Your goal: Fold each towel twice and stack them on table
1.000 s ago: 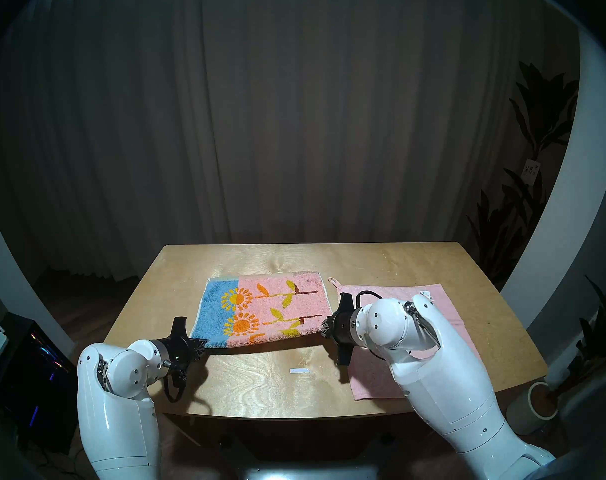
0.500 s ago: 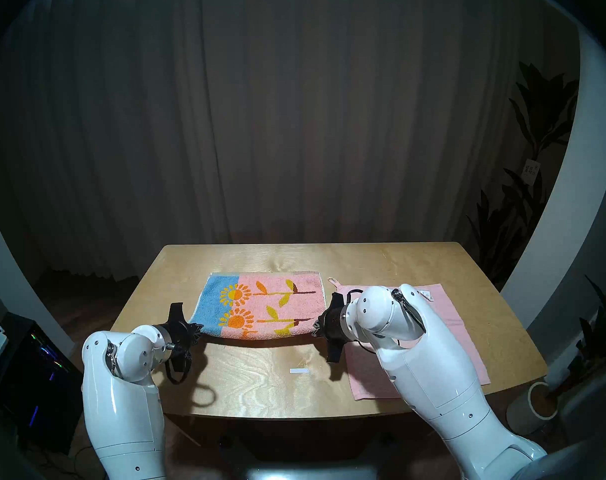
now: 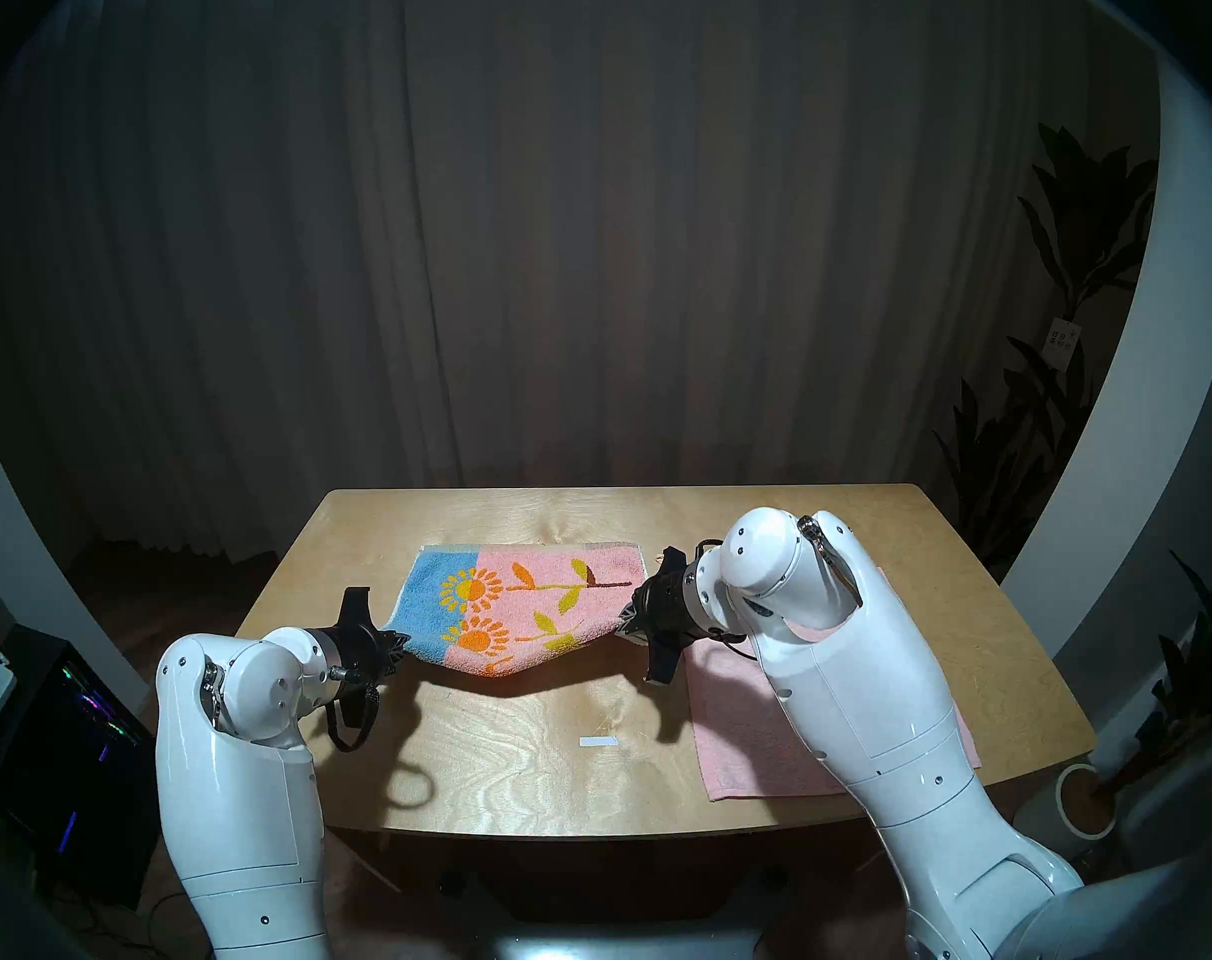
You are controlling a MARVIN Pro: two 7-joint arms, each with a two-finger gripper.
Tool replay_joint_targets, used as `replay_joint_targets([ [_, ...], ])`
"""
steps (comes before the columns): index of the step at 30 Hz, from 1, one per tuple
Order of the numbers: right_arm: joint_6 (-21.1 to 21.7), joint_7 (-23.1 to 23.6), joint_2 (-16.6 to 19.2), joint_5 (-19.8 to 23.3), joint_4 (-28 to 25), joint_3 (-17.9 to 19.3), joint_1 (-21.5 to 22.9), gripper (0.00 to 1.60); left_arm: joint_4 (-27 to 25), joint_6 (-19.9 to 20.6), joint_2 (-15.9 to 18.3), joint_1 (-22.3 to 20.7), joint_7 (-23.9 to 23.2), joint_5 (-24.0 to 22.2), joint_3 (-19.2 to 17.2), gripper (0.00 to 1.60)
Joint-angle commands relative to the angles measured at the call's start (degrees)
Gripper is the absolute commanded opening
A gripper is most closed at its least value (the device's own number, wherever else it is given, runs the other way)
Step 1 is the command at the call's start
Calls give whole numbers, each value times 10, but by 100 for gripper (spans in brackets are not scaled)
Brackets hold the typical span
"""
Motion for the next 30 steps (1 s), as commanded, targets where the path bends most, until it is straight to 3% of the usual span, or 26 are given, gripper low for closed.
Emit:
replay_joint_targets([
  [1,-25,-18,-31,8,43,10,63,0,14,-65,-8,-45,-5,4,-6,0],
  [12,-36,18,-56,33,146,15,121,0,66,-117,-5,-110,-25,30,-3,0],
  [30,-26,31,-67,54,272,15,199,0,138,-118,31,-191,-29,72,58,0],
])
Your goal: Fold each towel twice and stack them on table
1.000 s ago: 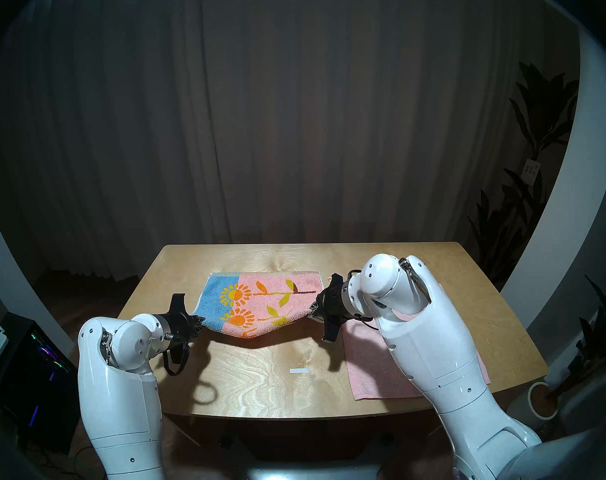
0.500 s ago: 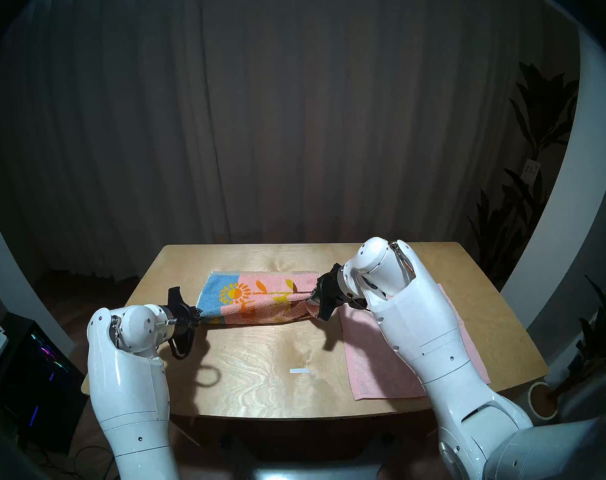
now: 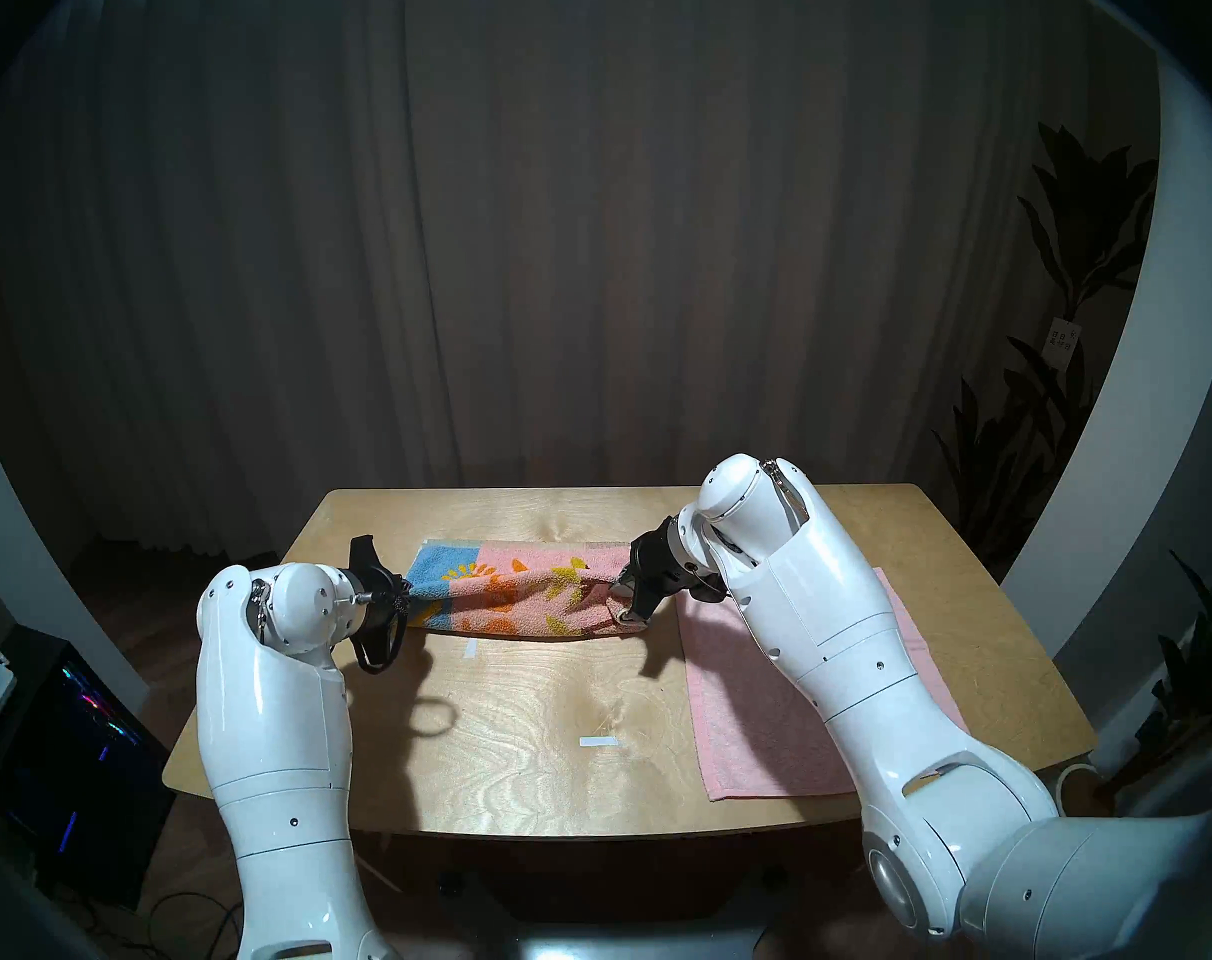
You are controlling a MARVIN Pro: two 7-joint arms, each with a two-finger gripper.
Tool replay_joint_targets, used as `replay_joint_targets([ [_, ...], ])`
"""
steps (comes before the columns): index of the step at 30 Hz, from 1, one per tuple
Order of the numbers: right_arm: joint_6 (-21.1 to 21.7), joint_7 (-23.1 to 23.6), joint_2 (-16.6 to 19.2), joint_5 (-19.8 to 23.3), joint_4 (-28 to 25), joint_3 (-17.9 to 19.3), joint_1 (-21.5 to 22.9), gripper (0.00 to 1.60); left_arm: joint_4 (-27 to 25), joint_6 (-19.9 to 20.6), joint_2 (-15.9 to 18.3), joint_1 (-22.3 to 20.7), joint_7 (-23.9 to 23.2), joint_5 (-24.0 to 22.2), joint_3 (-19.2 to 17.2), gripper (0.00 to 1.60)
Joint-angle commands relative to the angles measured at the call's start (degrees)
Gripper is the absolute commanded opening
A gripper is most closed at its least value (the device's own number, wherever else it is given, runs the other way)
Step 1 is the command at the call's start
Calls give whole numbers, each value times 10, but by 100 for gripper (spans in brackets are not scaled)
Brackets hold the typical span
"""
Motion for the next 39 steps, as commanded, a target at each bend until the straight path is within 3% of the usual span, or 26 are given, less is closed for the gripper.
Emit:
replay_joint_targets([
  [1,10,-10,-14,9,32,4,52,0,24,6,19,-60,-9,14,24,0],
  [13,31,8,-24,12,114,16,93,0,90,-1,37,-110,-43,37,41,0],
  [21,46,31,-38,15,172,20,118,0,162,1,45,-146,-71,57,55,0],
  [30,61,46,-45,19,214,28,144,0,180,-3,48,-167,-90,66,64,0],
  [39,81,82,-62,15,286,25,176,0,237,-4,63,-192,-113,83,76,0],
])
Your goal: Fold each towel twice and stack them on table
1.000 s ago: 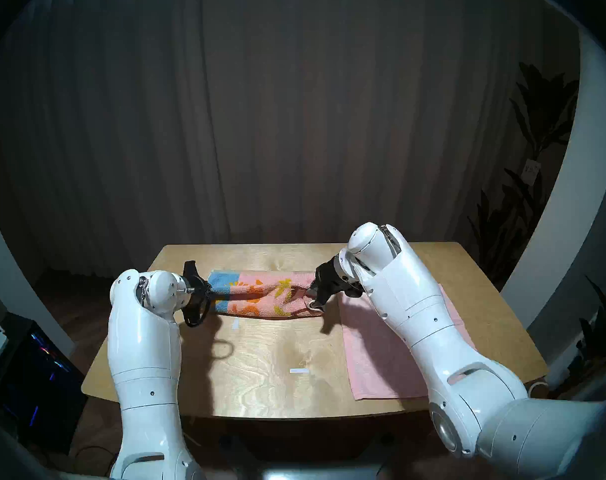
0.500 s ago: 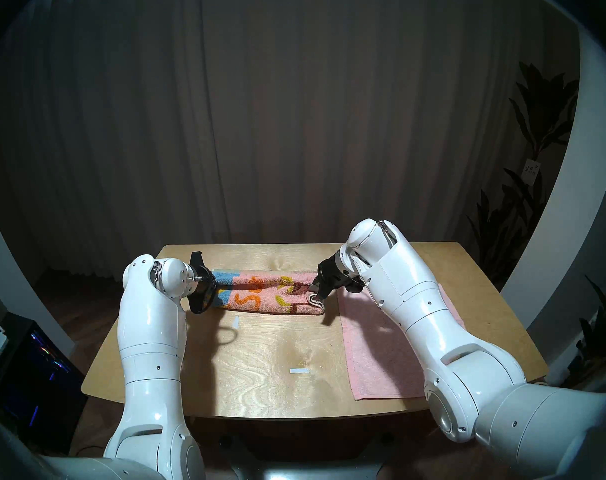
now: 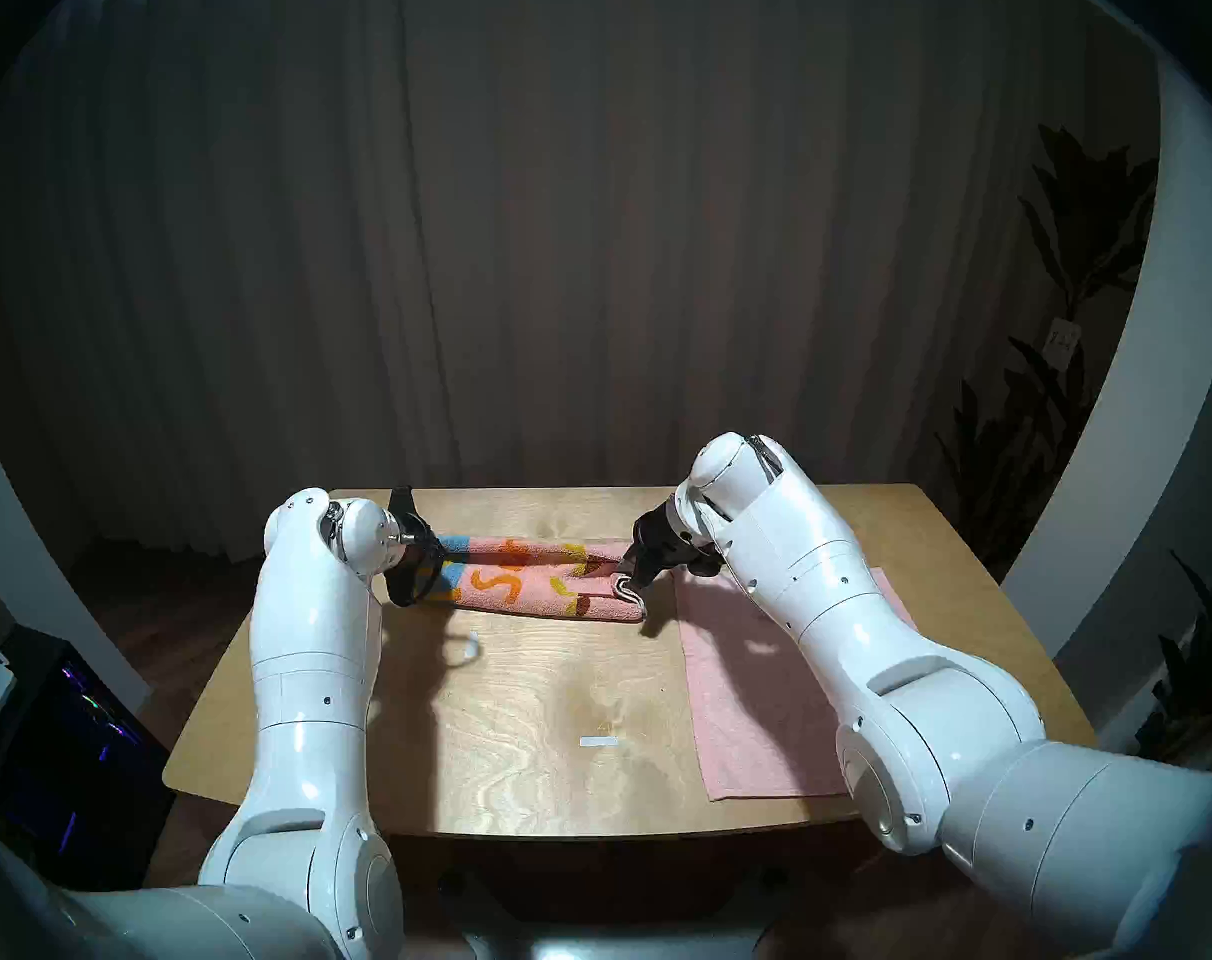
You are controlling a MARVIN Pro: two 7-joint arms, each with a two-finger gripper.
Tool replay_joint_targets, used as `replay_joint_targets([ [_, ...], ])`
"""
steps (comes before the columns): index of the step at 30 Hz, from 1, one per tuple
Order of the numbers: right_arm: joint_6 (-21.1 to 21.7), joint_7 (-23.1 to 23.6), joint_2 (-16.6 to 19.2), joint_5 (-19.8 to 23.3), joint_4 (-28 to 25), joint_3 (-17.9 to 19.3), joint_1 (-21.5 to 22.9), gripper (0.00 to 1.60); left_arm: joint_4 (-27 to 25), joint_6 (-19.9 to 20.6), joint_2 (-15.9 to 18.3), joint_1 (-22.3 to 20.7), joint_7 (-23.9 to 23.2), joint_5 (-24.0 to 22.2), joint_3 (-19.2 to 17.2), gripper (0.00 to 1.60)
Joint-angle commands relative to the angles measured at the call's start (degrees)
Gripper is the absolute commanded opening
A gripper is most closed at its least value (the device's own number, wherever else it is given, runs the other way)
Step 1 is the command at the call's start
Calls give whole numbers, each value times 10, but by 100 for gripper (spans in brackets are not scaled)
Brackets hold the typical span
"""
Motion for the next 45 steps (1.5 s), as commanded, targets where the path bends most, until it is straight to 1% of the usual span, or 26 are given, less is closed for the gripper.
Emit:
replay_joint_targets([
  [1,19,26,-21,-1,37,0,45,0,31,-1,14,-44,-27,10,6,0],
  [9,29,46,-28,4,89,10,77,0,64,-9,16,-63,-43,19,12,0],
  [11,33,46,-27,-6,103,-1,89,0,69,-11,18,-67,-46,22,15,0],
  [13,40,52,-30,-2,117,2,96,0,76,-12,20,-71,-48,24,16,0],
  [23,79,76,-42,-5,196,-5,131,0,107,-21,28,-85,-64,34,21,0],
  [24,83,79,-44,-6,202,-6,134,0,108,-22,29,-86,-65,34,22,12],
  [25,88,82,-45,-6,207,-7,137,8,110,-22,29,-87,-67,34,22,31],
  [26,91,84,-47,-6,213,-6,140,17,112,-22,30,-88,-68,35,22,56],
  [27,95,86,-48,-4,218,-5,143,25,114,-23,30,-89,-69,36,22,55],
  [28,96,86,-50,-4,221,-5,145,37,115,-23,31,-89,-70,36,22,54],
  [29,99,88,-51,-4,226,-4,149,36,116,-24,31,-90,-71,37,23,55],
  [30,103,89,-52,-4,230,-4,152,36,117,-24,32,-90,-72,38,23,60],
  [31,109,90,-52,-4,233,-5,154,43,117,-24,32,-90,-72,38,23,66],
  [32,112,91,-53,-4,237,-4,157,68,117,-24,32,-91,-73,38,23,101],
  [33,115,91,-54,-3,241,-4,161,71,117,-25,32,-91,-73,38,23,132],
  [34,118,93,-55,-3,245,-3,164,92,117,-26,32,-91,-74,39,23,152],
  [35,121,94,-55,-3,247,-3,166,127,117,-26,33,-91,-75,39,23,159],
  [36,125,95,-55,-2,252,-2,169,146,116,-26,33,-92,-76,40,23,160],
  [37,130,97,-56,-2,255,-1,172,157,114,-26,33,-92,-76,40,23,160],
  [38,133,97,-56,-2,257,-1,173,160,112,-26,33,-92,-76,39,23,160],
  [42,147,99,-57,2,266,3,184,160,106,-28,34,-90,-79,41,23,160],
  [45,155,98,-58,4,268,5,190,160,91,-24,35,-86,-86,45,27,160],
])
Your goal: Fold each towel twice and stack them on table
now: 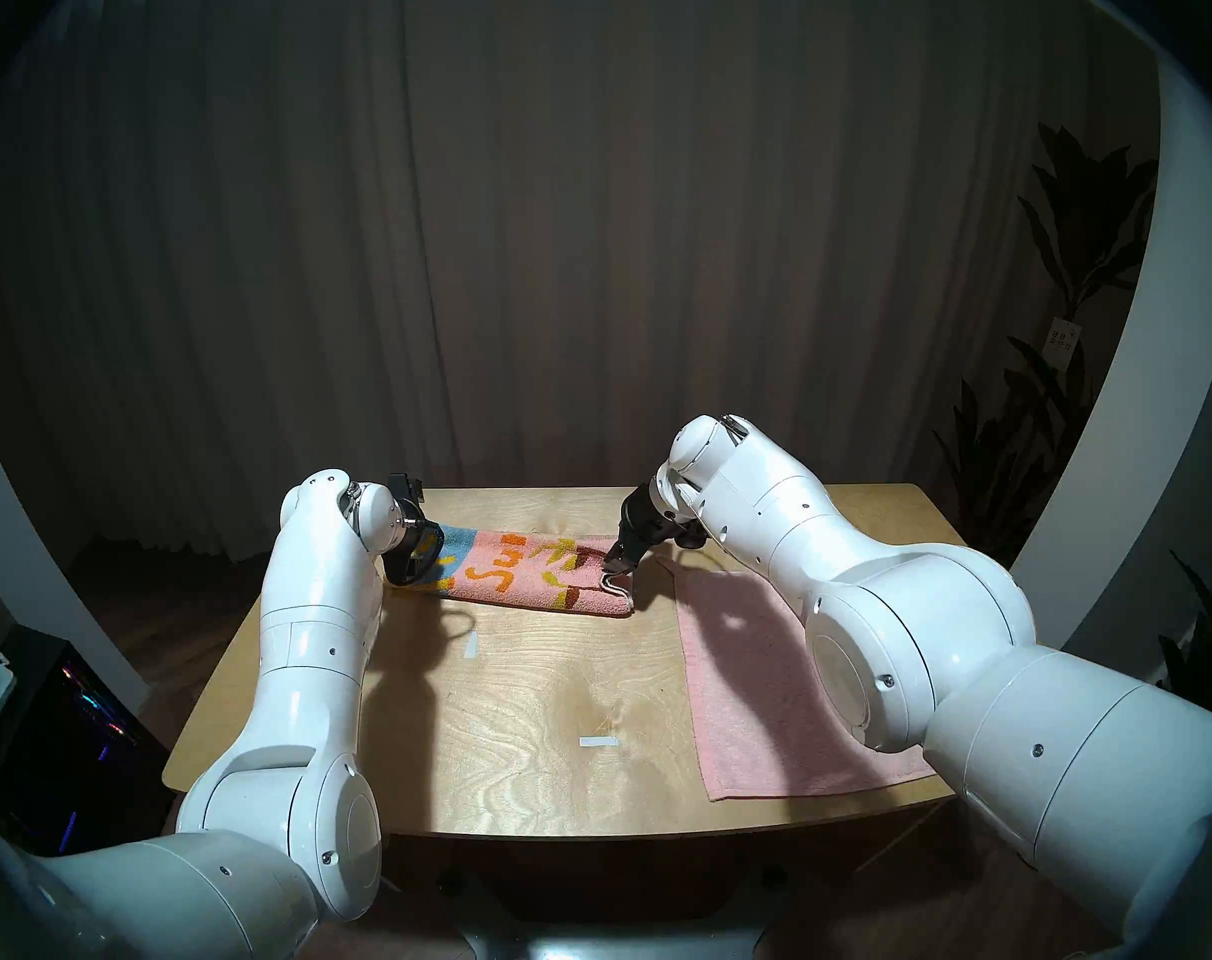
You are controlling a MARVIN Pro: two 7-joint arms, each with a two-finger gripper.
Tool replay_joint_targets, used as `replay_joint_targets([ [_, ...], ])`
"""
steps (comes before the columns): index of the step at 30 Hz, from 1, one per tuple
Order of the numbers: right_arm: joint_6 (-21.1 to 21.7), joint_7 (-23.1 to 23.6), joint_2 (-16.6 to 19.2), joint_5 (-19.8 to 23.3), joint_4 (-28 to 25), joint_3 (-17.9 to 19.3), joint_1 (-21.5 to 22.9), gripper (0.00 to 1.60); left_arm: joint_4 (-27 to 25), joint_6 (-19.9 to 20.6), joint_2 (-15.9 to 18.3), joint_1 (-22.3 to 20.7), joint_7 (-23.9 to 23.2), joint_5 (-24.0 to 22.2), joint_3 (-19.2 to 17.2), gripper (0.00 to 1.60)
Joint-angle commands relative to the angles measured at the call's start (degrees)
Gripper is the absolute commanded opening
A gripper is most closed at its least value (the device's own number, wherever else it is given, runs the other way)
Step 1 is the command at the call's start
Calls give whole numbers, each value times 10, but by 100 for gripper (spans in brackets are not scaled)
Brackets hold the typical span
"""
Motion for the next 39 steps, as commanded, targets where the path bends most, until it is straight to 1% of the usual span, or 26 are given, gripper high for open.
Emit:
replay_joint_targets([
  [1,25,0,-7,6,-2,4,38,160,-36,4,4,-13,-17,4,6,160],
  [3,30,-4,-6,8,-5,6,41,160,-55,2,1,-4,-31,3,5,160],
  [5,36,-11,-3,12,-12,9,44,160,-77,8,3,6,-52,3,6,160],
  [6,40,-14,-2,13,-15,10,44,160,-84,10,3,10,-74,2,5,160],
  [10,53,-27,4,15,-28,11,43,160,-112,33,10,34,-101,-5,4,160],
  [13,66,-37,7,19,-37,15,40,160,-140,47,12,65,-120,-17,-5,160],
  [17,89,-43,8,27,-52,22,36,160,-170,56,17,101,-125,-23,-16,160],
  [20,104,-50,10,31,-60,25,34,160,-183,64,20,124,-129,-27,-23,160],
  [24,121,-59,10,38,-70,30,32,160,-199,71,23,148,-137,-36,-40,160],
  [30,140,-73,15,49,-83,40,28,160,-219,90,22,183,-147,-52,-54,160],
  [36,157,-88,25,60,-92,51,15,160,-243,111,21,214,-160,-68,-67,160],
  [39,172,-95,30,58,-100,49,4,160,-259,125,19,235,-170,-81,-76,160],
])
